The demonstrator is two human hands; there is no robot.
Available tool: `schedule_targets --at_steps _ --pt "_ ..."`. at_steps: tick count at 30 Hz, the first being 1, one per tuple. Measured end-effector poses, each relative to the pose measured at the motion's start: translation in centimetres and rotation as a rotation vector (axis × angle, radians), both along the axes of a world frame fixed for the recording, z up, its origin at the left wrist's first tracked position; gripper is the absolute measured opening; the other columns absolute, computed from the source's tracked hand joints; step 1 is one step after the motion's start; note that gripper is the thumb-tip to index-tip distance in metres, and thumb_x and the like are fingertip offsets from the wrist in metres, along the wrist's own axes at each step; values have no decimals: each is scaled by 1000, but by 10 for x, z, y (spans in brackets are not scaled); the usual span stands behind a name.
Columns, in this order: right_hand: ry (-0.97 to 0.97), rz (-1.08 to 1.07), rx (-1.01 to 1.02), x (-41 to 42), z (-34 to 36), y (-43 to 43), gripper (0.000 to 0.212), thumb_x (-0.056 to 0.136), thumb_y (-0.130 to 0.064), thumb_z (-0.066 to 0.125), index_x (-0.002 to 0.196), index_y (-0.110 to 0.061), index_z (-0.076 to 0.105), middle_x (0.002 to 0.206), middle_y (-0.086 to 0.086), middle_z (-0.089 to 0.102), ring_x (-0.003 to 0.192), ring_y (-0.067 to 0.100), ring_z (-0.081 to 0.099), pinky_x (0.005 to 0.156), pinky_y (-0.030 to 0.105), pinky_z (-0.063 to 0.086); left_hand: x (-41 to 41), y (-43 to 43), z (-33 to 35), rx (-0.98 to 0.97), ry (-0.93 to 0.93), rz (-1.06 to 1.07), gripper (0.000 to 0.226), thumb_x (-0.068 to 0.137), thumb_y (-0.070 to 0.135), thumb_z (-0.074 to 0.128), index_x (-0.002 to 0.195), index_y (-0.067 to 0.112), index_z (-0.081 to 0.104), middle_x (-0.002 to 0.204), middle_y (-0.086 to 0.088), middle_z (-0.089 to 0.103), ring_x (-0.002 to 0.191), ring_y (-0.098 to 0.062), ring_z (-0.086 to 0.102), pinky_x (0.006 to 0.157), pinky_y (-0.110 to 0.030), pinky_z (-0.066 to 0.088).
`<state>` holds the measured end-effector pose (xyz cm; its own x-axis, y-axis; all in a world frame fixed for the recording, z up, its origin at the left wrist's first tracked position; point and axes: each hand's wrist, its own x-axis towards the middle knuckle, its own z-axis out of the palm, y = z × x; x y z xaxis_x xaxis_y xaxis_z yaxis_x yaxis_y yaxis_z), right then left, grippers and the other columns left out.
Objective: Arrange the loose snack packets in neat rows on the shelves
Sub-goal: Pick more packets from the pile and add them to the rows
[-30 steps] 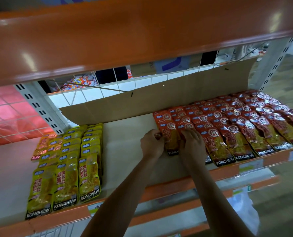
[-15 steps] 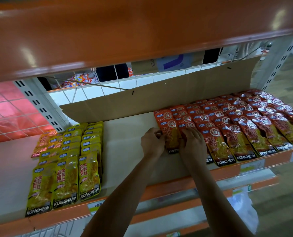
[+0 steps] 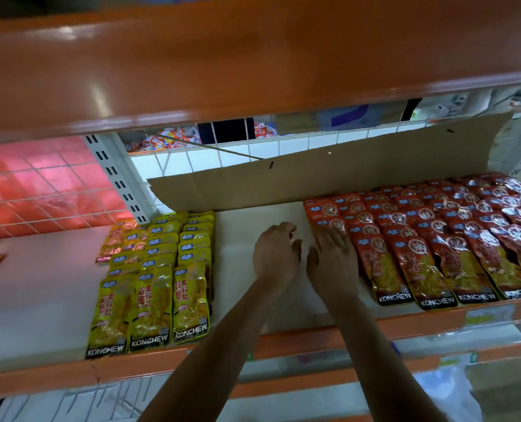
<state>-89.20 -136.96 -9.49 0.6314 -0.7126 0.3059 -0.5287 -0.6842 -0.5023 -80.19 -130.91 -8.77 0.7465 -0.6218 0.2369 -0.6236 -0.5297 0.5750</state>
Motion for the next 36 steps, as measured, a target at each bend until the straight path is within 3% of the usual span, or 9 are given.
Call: schedule_targets --at_steps 4,10,15,19,31,36 --pt "-5 94 -6 33 5 31 42 93 -12 53 134 -6 52 144 12 46 138 28 34 114 38 25 29 35 9 92 -172 42 35 93 25 56 128 20 56 120 -3 62 115 -22 51 89 -35 46" --pt "27 282 -14 97 13 92 45 91 -13 53 136 -7 51 147 13 42 140 28 32 116 39 20 80 110 18 226 -251 177 36 93 28 51 128 19 53 128 -3 55 122 -26 45 96 -37 39" --pt "22 363 -40 154 19 159 42 83 -12 57 124 -7 59 127 15 58 123 33 47 105 41 35 127 188 25 295 -235 275 39 90 33 51 127 25 53 128 1 55 123 -25 43 98 -36 38" --pt "32 451 -65 203 20 223 43 87 -15 54 130 -11 54 133 9 55 130 27 42 111 35 27 169 259 24 310 -200 320 43 88 35 55 129 23 54 131 -2 54 123 -27 44 94 -36 39" --pt "37 559 91 314 8 399 40 89 -14 56 129 -12 57 133 7 57 124 24 46 106 28 32 280 434 4 399 -196 429 48 94 38 51 136 16 44 135 -6 49 125 -29 42 96 -37 38" --pt "158 583 116 350 11 438 33 91 -16 49 122 -10 59 122 12 59 113 30 52 97 36 38 314 477 3 408 -207 524 34 93 31 50 123 16 51 125 -7 51 117 -29 45 88 -37 42"
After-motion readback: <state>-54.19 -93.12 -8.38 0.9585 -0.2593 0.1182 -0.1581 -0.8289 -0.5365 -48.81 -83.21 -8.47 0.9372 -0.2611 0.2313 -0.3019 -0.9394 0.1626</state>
